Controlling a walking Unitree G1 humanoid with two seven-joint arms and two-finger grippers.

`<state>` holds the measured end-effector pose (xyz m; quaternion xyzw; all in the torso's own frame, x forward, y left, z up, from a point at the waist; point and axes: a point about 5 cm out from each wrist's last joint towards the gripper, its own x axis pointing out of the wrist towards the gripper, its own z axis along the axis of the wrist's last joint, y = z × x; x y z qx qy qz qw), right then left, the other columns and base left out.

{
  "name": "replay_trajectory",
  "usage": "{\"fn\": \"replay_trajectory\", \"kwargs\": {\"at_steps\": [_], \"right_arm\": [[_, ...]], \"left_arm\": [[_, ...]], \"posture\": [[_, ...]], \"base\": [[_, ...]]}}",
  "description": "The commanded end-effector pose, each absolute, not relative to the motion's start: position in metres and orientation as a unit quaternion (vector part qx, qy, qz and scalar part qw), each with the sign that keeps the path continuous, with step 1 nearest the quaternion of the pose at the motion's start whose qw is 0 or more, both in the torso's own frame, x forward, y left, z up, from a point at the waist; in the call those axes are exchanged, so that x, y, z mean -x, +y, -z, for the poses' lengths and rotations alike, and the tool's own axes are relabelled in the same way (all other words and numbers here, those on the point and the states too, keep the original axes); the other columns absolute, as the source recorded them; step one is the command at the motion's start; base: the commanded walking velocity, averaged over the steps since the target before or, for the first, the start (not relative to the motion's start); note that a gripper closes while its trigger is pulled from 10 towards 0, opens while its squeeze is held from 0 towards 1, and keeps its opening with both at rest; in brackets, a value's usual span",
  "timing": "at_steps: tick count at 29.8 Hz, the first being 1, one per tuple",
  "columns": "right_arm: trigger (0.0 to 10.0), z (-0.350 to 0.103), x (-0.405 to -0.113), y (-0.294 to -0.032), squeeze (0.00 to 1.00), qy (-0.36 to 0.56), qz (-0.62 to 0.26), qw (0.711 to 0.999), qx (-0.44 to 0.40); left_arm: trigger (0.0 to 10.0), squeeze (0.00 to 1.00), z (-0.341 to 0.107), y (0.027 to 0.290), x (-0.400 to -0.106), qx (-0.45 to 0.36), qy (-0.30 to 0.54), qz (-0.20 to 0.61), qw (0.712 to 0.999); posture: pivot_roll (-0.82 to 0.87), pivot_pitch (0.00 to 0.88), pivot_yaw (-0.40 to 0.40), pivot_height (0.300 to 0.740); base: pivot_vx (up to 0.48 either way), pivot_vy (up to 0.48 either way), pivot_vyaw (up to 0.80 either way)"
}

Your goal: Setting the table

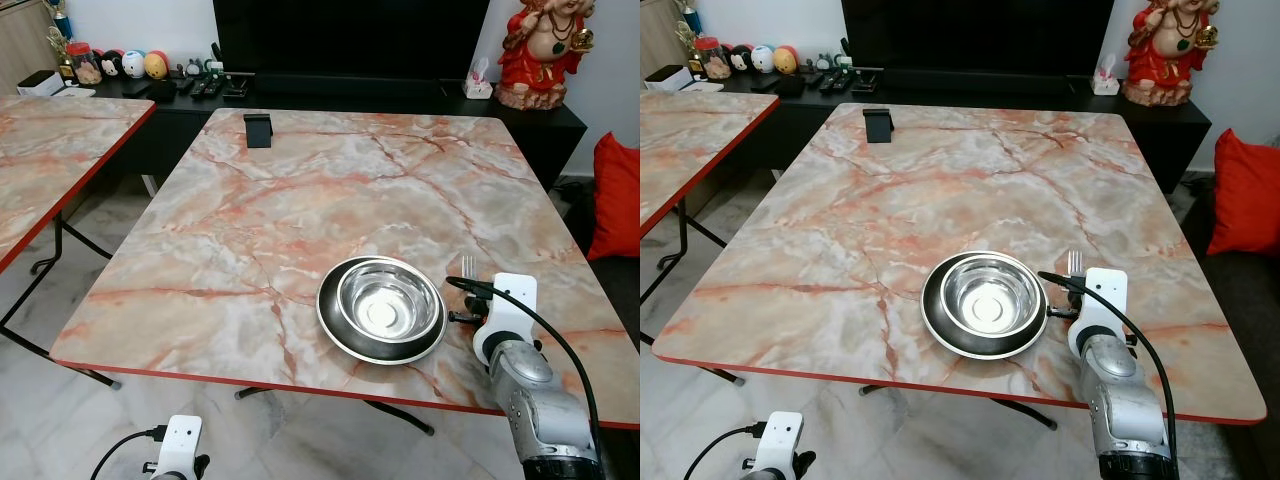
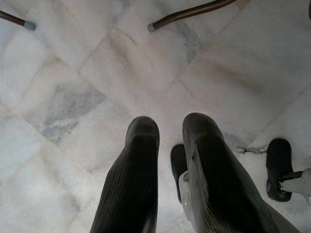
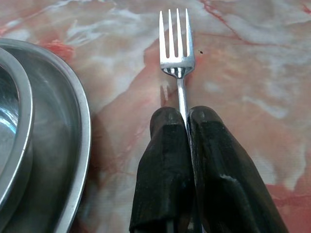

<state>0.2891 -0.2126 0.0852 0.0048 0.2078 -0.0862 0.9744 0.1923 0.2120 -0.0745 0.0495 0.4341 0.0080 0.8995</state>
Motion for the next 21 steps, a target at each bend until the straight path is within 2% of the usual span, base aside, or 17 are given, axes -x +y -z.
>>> {"fn": "replay_trajectory", "kwargs": {"at_steps": [1, 13, 21], "right_arm": [[10.0, -0.087, -0.292, -0.210, 0.00, 0.203, 0.082, 0.976, -0.010], [10.0, -0.076, -0.292, -0.194, 0.00, 0.210, 0.051, 0.976, -0.026], [10.0, -0.070, -0.289, -0.196, 0.00, 0.217, 0.058, 0.974, -0.021]], "left_arm": [[10.0, 0.00, 0.076, 0.213, -0.191, -0.048, 0.443, -0.009, 0.895], [10.0, 0.00, 0.075, 0.213, -0.191, -0.048, 0.441, -0.008, 0.896], [10.0, 0.00, 0.075, 0.213, -0.191, -0.050, 0.441, -0.008, 0.896]], "posture": [[-0.03, 0.000, -0.005, 0.740], [-0.03, 0.000, -0.004, 0.740], [-0.03, 0.000, -0.003, 0.740]], "base": [[0.000, 0.000, 0.00], [0.000, 0.000, 0.00], [0.000, 0.000, 0.00]]}}
